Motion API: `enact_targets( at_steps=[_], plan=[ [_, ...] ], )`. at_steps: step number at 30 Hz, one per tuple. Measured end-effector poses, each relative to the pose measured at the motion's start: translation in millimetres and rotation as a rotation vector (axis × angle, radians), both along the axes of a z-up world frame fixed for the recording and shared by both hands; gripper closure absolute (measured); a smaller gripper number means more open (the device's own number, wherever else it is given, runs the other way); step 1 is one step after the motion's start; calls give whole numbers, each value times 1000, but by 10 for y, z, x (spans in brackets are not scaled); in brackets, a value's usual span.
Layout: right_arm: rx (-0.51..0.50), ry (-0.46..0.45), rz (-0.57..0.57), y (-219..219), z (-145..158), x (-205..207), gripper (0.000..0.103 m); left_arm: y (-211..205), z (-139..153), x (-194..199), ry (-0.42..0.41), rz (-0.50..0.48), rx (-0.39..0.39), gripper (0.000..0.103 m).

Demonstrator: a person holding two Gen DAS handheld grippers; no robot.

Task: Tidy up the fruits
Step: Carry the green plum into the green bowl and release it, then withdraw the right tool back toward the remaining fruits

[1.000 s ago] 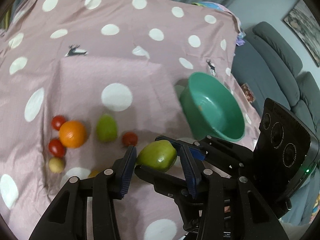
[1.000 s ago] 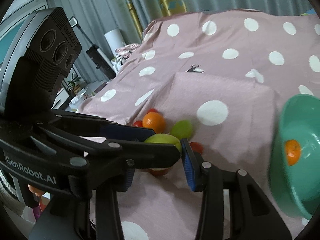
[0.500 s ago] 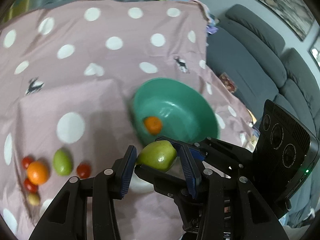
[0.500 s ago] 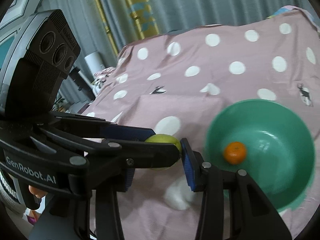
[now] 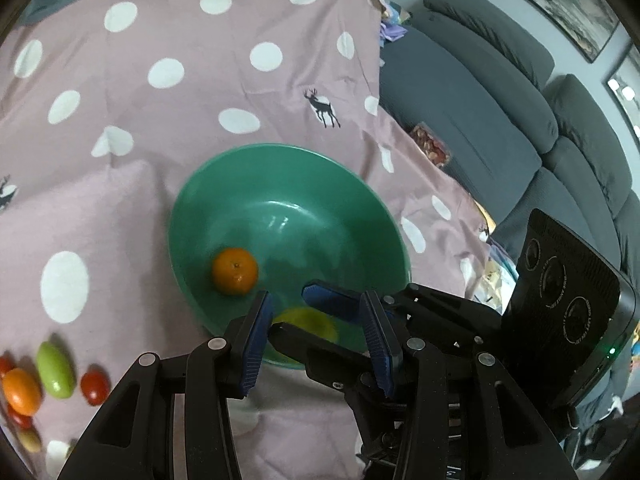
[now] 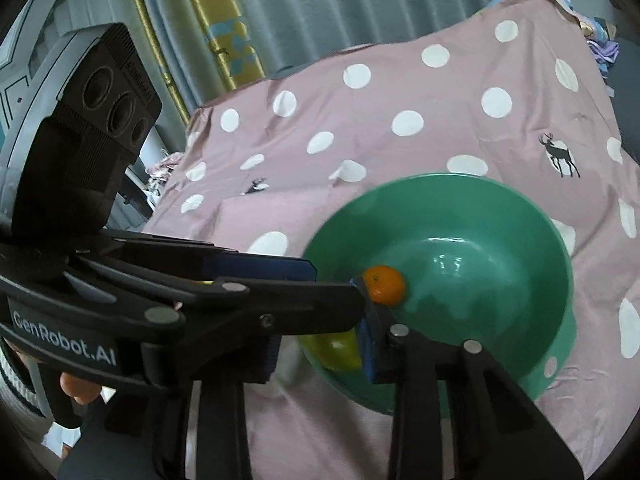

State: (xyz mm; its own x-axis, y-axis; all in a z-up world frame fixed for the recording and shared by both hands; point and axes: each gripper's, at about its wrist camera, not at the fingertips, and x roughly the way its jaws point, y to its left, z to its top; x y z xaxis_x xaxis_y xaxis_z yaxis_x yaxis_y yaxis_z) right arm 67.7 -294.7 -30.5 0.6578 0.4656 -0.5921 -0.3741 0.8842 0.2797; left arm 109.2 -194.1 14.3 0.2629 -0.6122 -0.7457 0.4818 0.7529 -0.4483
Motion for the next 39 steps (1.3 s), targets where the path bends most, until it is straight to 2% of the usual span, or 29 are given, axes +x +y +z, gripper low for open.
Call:
enact_targets(
  at_steps=[4,6,8,9,10,16,23,27,30,39],
  plan=[
    [-20,33,-68,-131,-96,53,69,14,-114,95,65,13,-60,58],
    [4,51,-77,-218,-122,47,65,73,-116,106,67,28,-65,57],
    [6,52,-102,-298,-133,2,55,176,-106,109,70,56,-56,47],
    [4,52,-112,-327,-135,-16,50,248,-95,101,68,74,-55,38],
    [4,51,-121,-346,-135,-38,48,324,-82,89,62,90,-51,34],
    [52,48,-166,-462,-103,-156,36,848,-116,-25,51,218,11,29],
    [66,45,-144,-342,-54,-255,33,1493,-261,-303,78,379,65,27],
    [65,47,-107,-198,-40,-320,31,1863,-336,-496,112,472,49,27],
    [62,47,-64,-61,-25,-364,31,2079,-342,-647,111,529,72,26],
    [36,46,28,285,8,-462,31,2456,-371,-1001,106,602,74,26]
  ],
)
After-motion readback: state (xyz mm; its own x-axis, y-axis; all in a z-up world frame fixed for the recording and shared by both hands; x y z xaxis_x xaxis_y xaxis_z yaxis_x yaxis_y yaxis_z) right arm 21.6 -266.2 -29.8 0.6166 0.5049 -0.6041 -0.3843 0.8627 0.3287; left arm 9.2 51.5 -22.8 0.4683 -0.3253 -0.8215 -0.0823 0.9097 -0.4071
